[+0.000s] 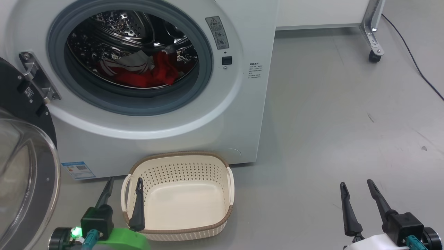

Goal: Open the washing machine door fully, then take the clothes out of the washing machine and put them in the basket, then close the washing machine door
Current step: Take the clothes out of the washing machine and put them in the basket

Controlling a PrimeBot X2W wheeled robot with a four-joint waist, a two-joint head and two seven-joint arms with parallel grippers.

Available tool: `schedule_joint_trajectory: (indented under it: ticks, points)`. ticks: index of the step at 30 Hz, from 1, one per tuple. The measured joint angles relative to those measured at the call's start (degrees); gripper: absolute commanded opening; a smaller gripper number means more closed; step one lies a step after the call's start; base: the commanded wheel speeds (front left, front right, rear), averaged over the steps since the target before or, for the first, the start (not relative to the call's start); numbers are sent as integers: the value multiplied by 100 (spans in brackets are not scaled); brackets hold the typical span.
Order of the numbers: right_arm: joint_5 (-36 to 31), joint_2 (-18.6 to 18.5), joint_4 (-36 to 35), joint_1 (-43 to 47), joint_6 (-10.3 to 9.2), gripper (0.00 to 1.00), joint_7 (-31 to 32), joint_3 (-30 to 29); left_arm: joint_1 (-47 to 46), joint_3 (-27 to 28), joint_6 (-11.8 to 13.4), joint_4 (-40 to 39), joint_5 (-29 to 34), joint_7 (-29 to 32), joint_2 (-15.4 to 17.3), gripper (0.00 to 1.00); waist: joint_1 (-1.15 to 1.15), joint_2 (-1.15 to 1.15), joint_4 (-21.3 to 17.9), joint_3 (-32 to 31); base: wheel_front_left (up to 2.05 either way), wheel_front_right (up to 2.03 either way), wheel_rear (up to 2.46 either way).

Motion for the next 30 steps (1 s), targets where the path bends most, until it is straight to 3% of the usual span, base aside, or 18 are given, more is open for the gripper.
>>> schedule_joint_trajectory:
  ticks: [15,30]
  points:
    - [0,1,0,-3,43,100,0,-12,-1,-18,41,-37,-5,-1,1,100,0,0,10,26,72,-72,0]
    - [0,3,-32,-4,57,100,0,-19,-5,-79,46,5,-42,49,2,100,0,0,21,88,13,-13,0]
